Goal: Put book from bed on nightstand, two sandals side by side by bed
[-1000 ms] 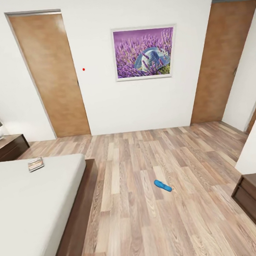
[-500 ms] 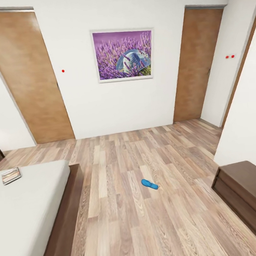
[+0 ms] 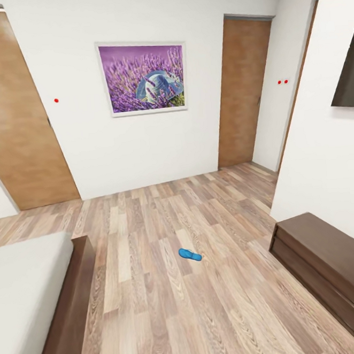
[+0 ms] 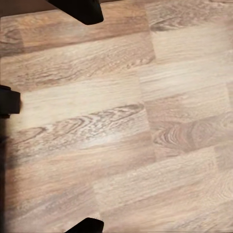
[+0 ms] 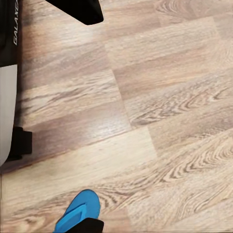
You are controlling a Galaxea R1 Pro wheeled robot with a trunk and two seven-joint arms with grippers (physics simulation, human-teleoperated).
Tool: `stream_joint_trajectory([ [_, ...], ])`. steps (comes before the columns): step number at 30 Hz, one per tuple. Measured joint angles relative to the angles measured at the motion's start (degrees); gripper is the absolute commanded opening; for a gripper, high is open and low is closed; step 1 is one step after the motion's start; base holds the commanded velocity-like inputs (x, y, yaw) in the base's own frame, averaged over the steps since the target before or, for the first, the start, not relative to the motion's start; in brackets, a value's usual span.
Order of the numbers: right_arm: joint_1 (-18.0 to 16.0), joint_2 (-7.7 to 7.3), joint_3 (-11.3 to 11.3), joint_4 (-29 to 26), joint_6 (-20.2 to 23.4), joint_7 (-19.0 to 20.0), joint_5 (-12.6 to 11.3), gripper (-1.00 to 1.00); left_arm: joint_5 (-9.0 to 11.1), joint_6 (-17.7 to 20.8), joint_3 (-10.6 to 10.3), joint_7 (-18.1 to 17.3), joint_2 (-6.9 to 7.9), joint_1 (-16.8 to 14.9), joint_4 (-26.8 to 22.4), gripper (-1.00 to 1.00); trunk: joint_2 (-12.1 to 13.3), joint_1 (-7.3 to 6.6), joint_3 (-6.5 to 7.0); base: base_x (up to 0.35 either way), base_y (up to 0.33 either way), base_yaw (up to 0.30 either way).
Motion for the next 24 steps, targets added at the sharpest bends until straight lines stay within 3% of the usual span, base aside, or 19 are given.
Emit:
stream_joint_trajectory([
  [24,0.0,0.09,0.0,-0.02,0.0,0.0,0.01,1.0,0.0,0.0,0.0,0.0,-0.01,0.0,0.0,1.0,0.0,0.0,0.0,0.0,0.0,-0.269],
])
